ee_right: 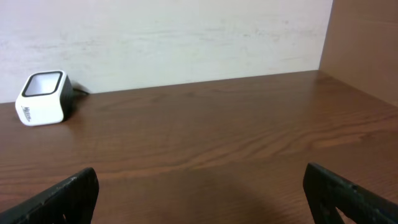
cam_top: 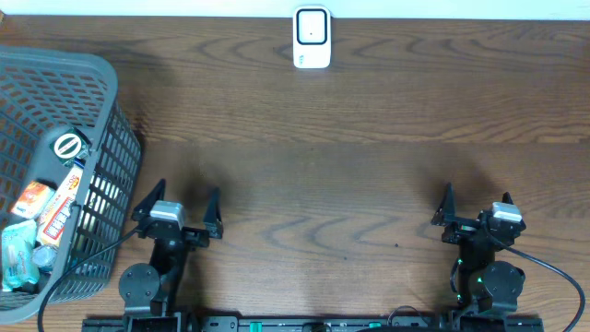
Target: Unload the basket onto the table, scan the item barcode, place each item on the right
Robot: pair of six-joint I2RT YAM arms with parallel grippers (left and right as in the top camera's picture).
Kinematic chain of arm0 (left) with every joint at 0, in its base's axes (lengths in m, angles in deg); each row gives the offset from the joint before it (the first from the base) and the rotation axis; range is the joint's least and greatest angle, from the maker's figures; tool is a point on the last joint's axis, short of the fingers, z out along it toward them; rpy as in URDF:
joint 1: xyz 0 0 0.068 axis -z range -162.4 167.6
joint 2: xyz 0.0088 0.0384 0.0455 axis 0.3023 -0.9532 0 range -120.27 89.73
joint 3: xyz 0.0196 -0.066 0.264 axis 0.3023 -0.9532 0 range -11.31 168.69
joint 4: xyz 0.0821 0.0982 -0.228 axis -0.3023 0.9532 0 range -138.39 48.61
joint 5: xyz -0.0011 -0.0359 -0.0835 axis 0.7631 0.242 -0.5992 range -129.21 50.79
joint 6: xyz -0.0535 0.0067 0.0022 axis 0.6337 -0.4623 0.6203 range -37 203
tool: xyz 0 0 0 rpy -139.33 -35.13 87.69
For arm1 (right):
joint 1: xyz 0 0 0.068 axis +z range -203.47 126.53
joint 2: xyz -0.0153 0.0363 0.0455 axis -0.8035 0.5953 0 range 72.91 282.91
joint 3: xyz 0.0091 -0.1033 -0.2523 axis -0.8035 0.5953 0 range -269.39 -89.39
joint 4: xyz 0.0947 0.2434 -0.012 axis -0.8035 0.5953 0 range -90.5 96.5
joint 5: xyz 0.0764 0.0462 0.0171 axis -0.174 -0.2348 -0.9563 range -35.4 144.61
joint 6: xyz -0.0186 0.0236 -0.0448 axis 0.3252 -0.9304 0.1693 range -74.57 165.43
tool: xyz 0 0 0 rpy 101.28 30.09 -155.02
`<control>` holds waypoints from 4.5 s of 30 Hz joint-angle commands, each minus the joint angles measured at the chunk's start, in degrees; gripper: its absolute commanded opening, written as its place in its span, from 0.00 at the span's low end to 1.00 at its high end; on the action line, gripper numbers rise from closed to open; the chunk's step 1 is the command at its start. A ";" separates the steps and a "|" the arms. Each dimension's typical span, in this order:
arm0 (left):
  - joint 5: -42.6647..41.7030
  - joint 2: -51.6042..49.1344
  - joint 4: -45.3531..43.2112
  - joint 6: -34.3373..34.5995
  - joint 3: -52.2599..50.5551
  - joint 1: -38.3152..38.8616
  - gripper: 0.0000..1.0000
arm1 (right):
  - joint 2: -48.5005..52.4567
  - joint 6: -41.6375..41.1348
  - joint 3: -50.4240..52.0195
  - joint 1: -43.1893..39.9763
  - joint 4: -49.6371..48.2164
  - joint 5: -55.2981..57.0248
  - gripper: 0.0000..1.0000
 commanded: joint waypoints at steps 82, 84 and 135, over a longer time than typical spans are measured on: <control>21.53 -68.83 74.60 36.37 92.43 -32.37 0.98 | -0.20 0.68 0.07 -0.17 0.11 0.46 0.99; 20.70 -69.07 74.99 36.37 92.43 -33.00 0.98 | -0.20 0.68 0.07 -0.17 0.11 0.46 0.99; 21.73 -85.15 82.64 52.70 74.20 -48.39 0.98 | -0.20 0.68 0.07 -0.17 0.11 0.46 0.99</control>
